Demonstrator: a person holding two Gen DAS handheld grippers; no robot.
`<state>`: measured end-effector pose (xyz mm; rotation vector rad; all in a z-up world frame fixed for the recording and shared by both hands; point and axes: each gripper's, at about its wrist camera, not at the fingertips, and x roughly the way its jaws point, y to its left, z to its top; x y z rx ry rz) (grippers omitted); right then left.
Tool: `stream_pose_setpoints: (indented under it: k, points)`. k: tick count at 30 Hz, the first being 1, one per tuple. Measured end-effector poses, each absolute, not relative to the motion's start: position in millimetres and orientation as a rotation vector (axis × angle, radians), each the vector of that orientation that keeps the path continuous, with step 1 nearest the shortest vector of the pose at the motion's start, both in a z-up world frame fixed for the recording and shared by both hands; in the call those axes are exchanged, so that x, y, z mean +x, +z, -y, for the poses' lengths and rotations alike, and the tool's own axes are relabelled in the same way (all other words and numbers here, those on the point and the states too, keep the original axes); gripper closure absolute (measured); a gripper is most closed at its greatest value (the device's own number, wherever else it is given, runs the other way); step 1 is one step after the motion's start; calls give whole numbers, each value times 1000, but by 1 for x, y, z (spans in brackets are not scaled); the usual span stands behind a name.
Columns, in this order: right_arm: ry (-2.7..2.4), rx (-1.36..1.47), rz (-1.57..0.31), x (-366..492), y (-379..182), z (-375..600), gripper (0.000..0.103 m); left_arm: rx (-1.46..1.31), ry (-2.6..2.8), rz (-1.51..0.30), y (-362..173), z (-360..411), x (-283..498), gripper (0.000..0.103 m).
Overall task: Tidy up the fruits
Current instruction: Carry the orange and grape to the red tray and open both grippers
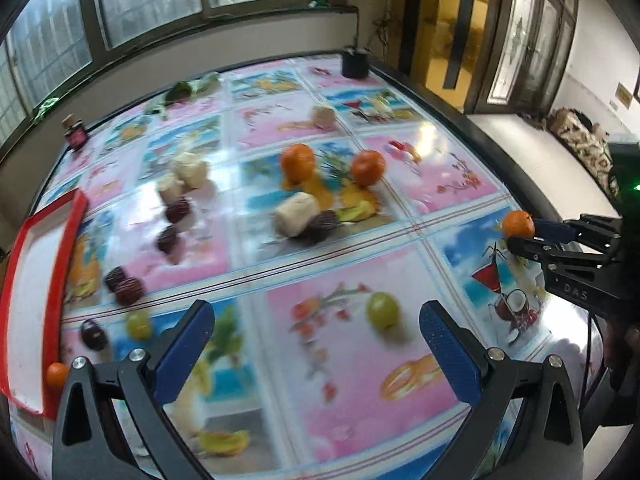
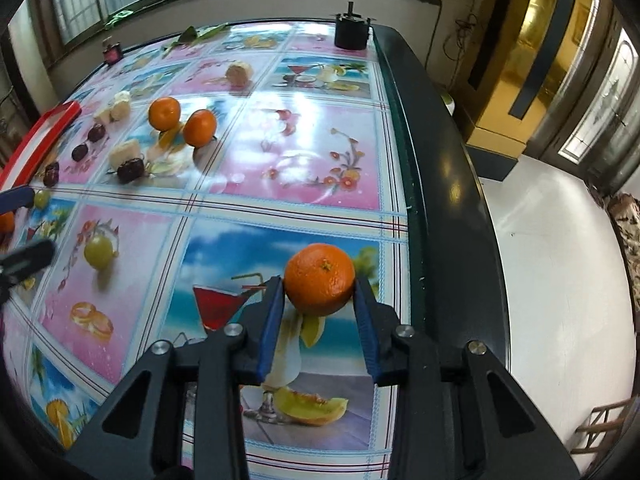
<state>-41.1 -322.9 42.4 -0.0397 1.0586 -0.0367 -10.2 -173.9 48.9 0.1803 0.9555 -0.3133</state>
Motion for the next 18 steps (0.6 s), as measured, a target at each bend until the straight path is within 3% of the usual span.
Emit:
stream_pose_setpoints:
  k: [5, 7, 9, 10, 12, 18]
  points:
    - [-6, -24, -1050, -42, 42, 328, 66, 193, -311, -991, 35, 194, -3, 14]
    - [1, -19, -1047, -42, 41, 329, 66, 194, -321, -1023, 27, 198, -1, 31]
    - [6, -17, -1046, -42, 41, 329, 66, 180, -340, -1066, 19, 199, 2, 59]
    - [8, -16, -1045, -42, 41, 330, 66, 171, -339, -1071, 17, 199, 2, 61]
    - [11, -14, -1043, -41, 41, 330, 66, 164, -343, -1049, 18, 198, 1, 81]
    - [9, 0, -1040, -44, 41, 331, 66, 188, -323, -1020, 18, 199, -4, 81]
